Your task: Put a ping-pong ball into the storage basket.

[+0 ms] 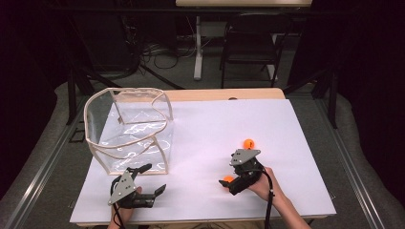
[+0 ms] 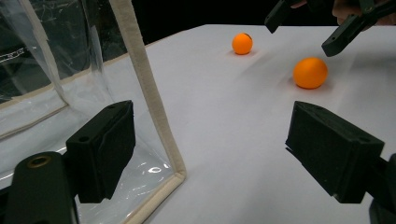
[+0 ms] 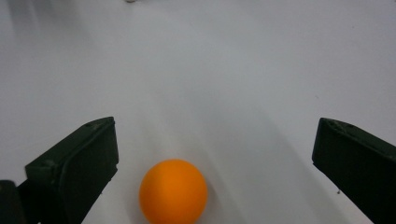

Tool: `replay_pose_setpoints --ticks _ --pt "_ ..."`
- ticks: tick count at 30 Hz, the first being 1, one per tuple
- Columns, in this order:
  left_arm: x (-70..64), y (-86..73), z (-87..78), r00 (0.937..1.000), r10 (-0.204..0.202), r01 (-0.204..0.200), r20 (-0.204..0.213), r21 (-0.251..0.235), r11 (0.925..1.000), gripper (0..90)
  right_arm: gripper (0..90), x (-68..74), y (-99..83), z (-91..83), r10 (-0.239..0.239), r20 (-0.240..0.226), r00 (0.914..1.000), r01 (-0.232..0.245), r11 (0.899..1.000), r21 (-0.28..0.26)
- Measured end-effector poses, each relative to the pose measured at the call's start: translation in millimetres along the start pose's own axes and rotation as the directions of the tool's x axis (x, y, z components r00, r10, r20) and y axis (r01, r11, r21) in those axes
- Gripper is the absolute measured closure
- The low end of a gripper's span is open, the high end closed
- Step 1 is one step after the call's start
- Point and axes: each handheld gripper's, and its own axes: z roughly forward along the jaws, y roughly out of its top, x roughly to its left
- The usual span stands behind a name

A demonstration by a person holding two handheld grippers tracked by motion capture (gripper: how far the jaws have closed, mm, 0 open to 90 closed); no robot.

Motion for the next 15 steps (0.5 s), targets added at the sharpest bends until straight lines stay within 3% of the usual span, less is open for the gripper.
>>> replay_pose_setpoints --ticks 9,12,15 --pt "0.8 -0.6 -1.4 1.0 -0.008 0.008 -0.003 -0.01 0.9999 15.7 0.0 1.7 -8.4 12.3 0.017 -0.063 0.9979 -0.011 0.996 0.091" --pt "1.0 -0.7 0.4 1.0 -0.008 0.008 -0.001 0.001 1.0 15.7 0.0 2.6 -8.4 13.9 0.024 -0.076 0.9968 -0.017 0.995 0.098" --pt "-0.5 -0.7 -0.7 1.0 -0.006 0.006 -0.004 -0.003 1.0 15.7 1.1 5.8 -8.5 15.9 0.007 -0.081 0.9967 0.003 0.993 0.121"
